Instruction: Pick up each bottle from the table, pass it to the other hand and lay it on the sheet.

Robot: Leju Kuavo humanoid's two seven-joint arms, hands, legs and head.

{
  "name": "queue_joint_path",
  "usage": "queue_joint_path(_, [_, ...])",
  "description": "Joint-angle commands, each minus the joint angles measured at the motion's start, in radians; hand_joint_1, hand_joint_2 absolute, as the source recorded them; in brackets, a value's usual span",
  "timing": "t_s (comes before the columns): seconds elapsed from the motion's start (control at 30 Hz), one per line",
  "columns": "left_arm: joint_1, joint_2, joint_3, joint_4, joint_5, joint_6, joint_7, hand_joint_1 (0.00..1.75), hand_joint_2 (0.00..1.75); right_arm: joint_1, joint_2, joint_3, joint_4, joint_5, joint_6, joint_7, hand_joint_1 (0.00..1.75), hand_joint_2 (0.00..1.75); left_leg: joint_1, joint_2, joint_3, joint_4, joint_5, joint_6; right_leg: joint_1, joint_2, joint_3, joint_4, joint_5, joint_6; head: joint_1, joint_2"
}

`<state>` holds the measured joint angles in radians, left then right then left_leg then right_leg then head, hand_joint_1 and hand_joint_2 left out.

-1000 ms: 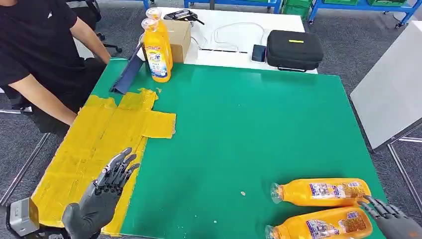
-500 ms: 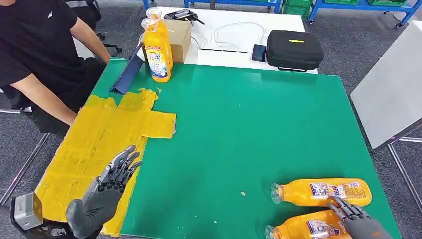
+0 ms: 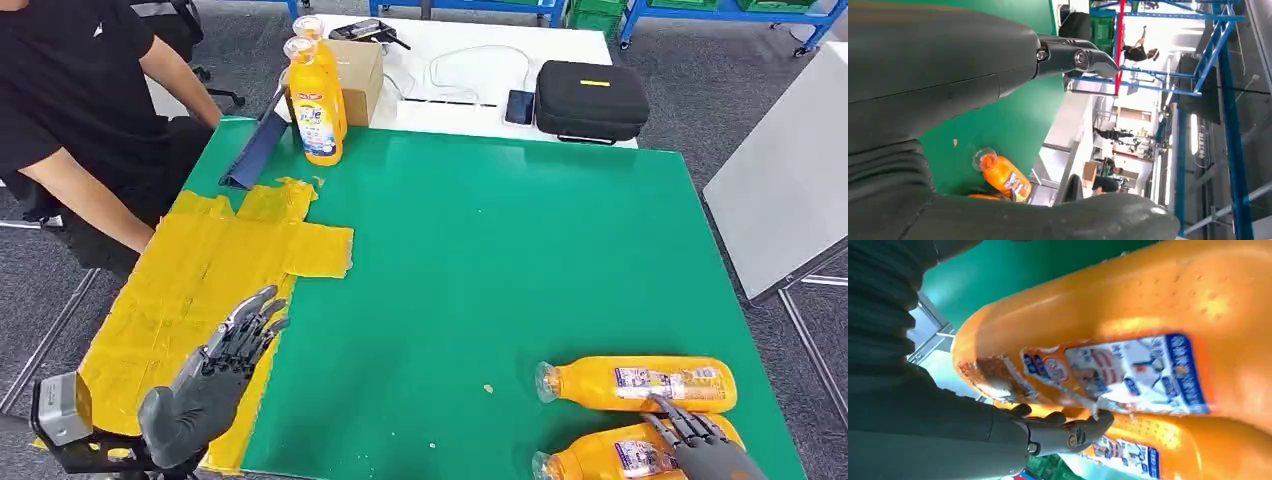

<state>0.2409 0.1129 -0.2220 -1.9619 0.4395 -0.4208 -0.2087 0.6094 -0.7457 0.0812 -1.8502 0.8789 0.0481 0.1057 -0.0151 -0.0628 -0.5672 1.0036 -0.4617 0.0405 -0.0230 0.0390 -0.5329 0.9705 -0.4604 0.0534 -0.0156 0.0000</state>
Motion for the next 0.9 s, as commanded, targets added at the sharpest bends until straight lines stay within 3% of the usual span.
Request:
queue_joint_path(0.03, [-0.051,-0.012,-0.034,0.033,0.011,-0.007,0.021,0.00,0.00,-0.018,-0.072,0.203,0.068,0.032,0.011,0.107,0.00,1.75,0.002,0.003,0.002,-0.001,0.000,-0.003,0.003,-0.005,0.004,-0.003,0.000,-0.003,0.000,0.000])
queue_joint_path(0.07, [-0.057,-0.015,-0.036,0.038,0.014,-0.007,0.026,0.00,0.00,-0.018,-0.103,0.248,0.081,0.021,-0.015,0.142,0.00,1.75,0.002,0.002,0.001,0.000,0.000,-0.003,0.003,-0.005,0.003,-0.002,0.000,-0.002,0.000,0.000])
queue_joint_path(0.1, [-0.065,-0.014,-0.039,0.043,0.015,-0.011,0.029,0.00,0.00,-0.013,-0.127,0.290,0.103,0.021,-0.014,0.171,1.75,1.75,0.002,0.002,0.001,0.000,0.000,-0.002,0.002,-0.004,0.003,-0.002,0.000,-0.002,0.000,0.000])
queue_joint_path(0.17, [-0.078,-0.014,-0.044,0.055,0.024,-0.012,0.034,0.00,0.00,-0.017,-0.183,0.410,0.151,-0.052,-0.086,0.225,1.75,1.75,0.002,0.001,0.002,-0.001,0.000,-0.003,0.003,-0.006,0.005,-0.003,0.000,-0.002,0.000,0.000])
queue_joint_path(0.37, [-0.085,-0.013,-0.043,0.049,0.041,-0.011,0.042,0.00,0.00,-0.195,-0.285,0.867,0.231,-0.234,-0.305,0.382,1.75,1.75,0.003,0.000,0.004,-0.001,0.000,-0.003,0.003,-0.006,0.006,-0.004,0.000,-0.002,-0.001,0.000])
queue_joint_path(0.53, [-0.084,-0.013,-0.041,0.042,0.045,-0.007,0.045,0.00,0.00,-0.274,-0.315,1.031,0.235,-0.293,-0.387,0.448,1.75,1.75,0.008,0.001,0.013,-0.001,-0.004,-0.003,0.009,-0.004,0.006,-0.011,0.000,-0.002,0.000,0.000])
queue_joint_path(0.8, [-0.078,-0.011,-0.039,0.040,0.047,-0.005,0.045,0.00,0.00,-0.323,-0.347,1.125,0.227,-0.332,-0.440,0.491,1.75,1.75,0.013,-0.003,0.021,-0.002,-0.005,-0.003,0.014,-0.008,0.021,-0.019,-0.001,-0.002,0.000,0.000])
queue_joint_path(0.87, [-0.074,-0.011,-0.038,0.038,0.045,0.000,0.046,0.00,0.00,-0.350,-0.355,1.171,0.229,-0.350,-0.476,0.532,1.75,1.75,0.013,-0.004,0.022,-0.002,-0.005,-0.003,0.014,-0.009,0.023,-0.020,-0.001,-0.002,0.000,0.000])
queue_joint_path(0.9, [-0.067,-0.012,-0.033,0.032,0.042,0.009,0.047,0.00,0.00,-0.387,-0.352,1.217,0.219,-0.397,-0.567,0.544,1.75,1.75,0.014,-0.004,0.023,-0.002,-0.005,-0.003,0.015,-0.008,0.024,-0.021,-0.001,-0.002,0.000,0.000])
